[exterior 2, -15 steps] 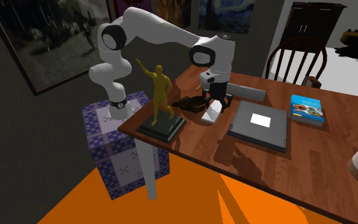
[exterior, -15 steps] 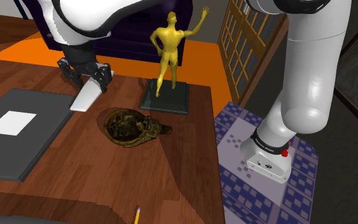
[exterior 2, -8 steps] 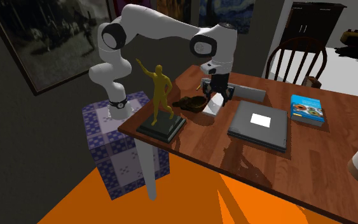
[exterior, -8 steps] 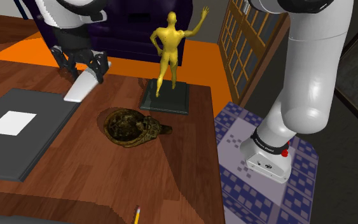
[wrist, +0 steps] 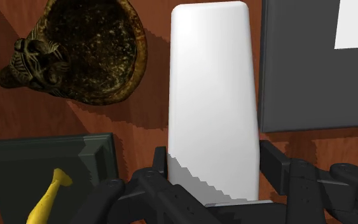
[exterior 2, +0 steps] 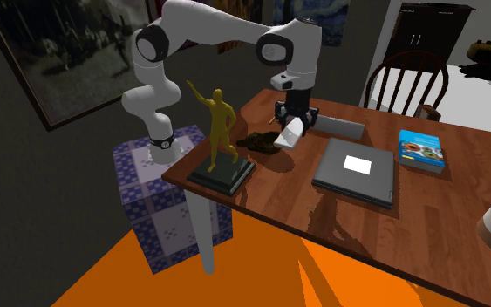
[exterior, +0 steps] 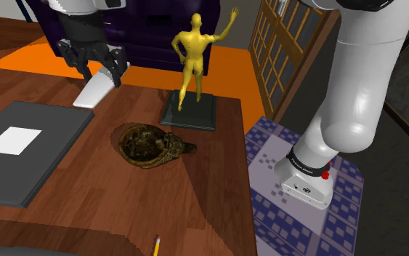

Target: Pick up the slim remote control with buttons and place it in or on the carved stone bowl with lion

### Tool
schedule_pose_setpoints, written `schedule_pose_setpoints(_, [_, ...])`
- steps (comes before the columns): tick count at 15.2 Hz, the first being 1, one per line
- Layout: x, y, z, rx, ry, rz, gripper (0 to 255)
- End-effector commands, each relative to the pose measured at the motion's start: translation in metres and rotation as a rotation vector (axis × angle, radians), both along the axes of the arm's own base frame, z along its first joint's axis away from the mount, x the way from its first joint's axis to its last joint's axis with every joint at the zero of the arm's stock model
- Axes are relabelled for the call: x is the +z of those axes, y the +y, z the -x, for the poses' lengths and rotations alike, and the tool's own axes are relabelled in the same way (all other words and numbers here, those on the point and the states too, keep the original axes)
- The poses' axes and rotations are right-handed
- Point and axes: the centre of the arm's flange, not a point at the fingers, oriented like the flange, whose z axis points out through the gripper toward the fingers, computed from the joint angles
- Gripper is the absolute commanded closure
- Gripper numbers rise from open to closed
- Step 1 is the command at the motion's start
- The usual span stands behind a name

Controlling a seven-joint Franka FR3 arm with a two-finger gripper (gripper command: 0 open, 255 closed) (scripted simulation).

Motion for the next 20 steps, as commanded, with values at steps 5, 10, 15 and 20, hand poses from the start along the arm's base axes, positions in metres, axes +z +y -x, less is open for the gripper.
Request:
schedule_pose_setpoints(5, [0.002, -0.016, 0.074, 0.0, 0.0, 0.0, 255])
schedule_pose_setpoints(10, [0.003, -0.032, 0.138, 0.0, 0.0, 0.0, 255])
schedule_pose_setpoints(15, [-0.018, -0.036, 0.158, 0.0, 0.0, 0.0, 255])
schedule_pose_setpoints(20, [-0.045, -0.036, 0.158, 0.0, 0.0, 0.0, 255])
